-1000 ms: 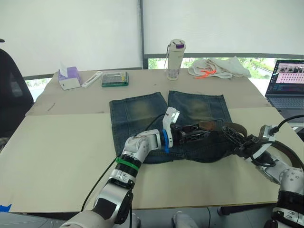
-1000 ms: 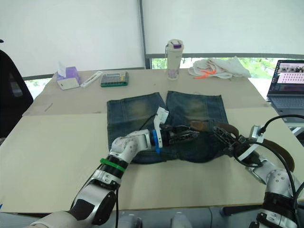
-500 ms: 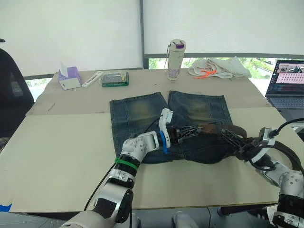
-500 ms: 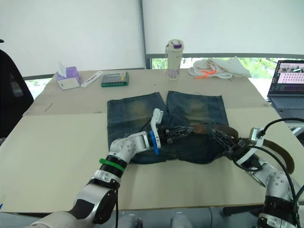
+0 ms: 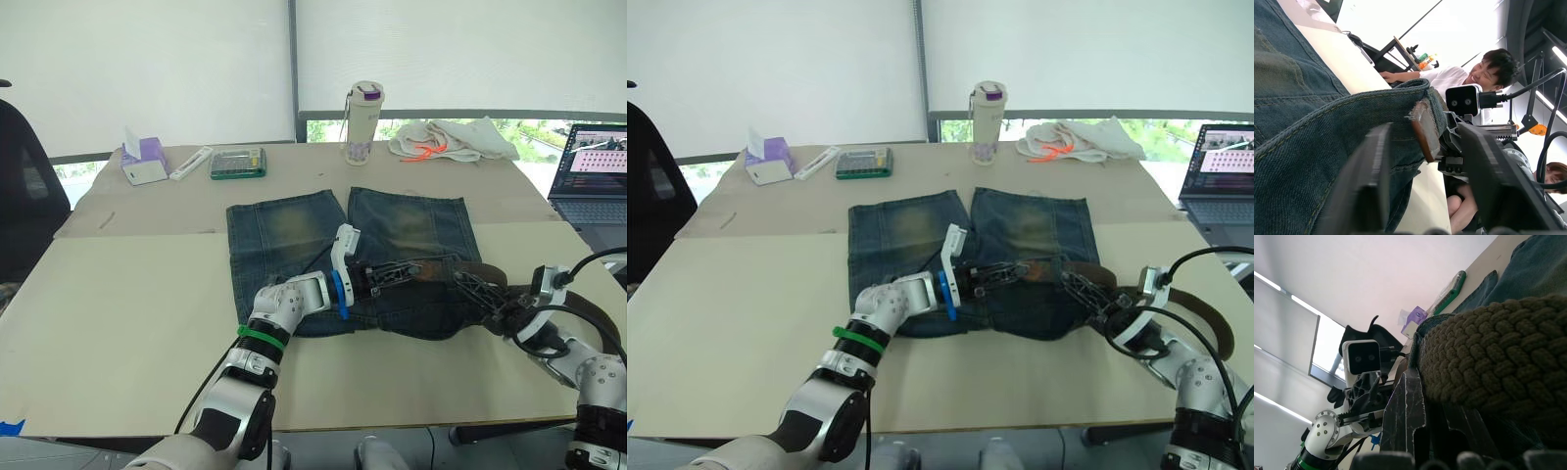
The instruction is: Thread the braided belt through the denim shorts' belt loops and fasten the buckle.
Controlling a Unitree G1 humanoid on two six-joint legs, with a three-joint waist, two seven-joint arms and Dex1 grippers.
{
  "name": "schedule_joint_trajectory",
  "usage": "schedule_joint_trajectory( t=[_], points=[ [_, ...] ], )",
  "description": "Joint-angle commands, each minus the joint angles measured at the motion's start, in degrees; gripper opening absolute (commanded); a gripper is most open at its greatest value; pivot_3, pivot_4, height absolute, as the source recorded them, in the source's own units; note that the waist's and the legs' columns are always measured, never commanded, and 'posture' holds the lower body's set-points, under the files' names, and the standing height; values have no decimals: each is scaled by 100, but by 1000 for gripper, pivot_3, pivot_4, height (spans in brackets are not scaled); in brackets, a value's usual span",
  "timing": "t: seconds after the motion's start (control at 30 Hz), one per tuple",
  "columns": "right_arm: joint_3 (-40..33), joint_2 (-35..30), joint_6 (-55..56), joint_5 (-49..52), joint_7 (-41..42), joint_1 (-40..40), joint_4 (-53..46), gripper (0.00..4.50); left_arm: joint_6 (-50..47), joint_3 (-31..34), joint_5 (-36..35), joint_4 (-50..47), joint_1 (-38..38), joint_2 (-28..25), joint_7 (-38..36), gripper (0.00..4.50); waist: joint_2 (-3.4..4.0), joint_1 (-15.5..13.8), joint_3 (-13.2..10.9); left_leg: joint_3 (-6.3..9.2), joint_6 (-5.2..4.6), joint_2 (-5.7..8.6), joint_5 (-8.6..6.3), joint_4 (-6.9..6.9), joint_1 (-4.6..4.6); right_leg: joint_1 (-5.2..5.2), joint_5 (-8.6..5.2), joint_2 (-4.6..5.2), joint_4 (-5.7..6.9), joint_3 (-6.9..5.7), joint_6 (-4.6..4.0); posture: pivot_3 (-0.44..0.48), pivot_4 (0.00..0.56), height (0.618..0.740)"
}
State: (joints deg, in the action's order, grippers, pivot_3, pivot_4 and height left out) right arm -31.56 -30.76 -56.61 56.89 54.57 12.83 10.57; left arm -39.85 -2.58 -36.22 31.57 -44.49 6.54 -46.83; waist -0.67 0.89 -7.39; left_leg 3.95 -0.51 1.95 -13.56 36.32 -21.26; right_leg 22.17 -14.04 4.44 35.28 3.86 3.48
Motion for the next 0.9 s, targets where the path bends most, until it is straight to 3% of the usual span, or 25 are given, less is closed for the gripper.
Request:
schedule_joint_trajectory(
  t=[0.03,0.1,0.33,0.57,0.77,0.9],
  points=[
    [54,-107,93,109,164,45,-217,0,63,-45,-129,-173,-239,665,-82,600,0,2,0,0,0,0,0,0,0,0,0,0,0,0,0,0,150,740],
    [115,-99,110,79,191,49,-225,0,47,-71,-134,-186,-228,667,-104,90,0,2,0,0,0,0,0,0,0,0,0,0,0,0,0,0,150,740],
    [246,-142,224,30,244,44,-203,0,44,-115,-130,-207,-197,669,-111,90,0,-1,0,0,0,0,0,0,0,0,0,0,0,0,0,0,150,740],
    [-16,-342,356,74,261,-143,-186,2366,142,-105,-88,-173,-167,615,-34,0,-1,-8,-1,0,0,1,0,0,-1,0,0,1,-1,0,0,0,150,740],
    [-415,-815,260,238,436,-824,-592,4478,204,-94,-13,-178,-117,502,93,0,-12,-35,-7,0,0,5,0,4,-5,-2,0,4,-7,0,1,0,150,740],
    [-429,-902,8,480,374,-1331,-1267,4478,266,-202,204,-223,-60,260,156,0,-30,-17,-18,1,0,2,-1,3,-4,-2,-1,1,-6,0,2,0,150,740]
  ],
)
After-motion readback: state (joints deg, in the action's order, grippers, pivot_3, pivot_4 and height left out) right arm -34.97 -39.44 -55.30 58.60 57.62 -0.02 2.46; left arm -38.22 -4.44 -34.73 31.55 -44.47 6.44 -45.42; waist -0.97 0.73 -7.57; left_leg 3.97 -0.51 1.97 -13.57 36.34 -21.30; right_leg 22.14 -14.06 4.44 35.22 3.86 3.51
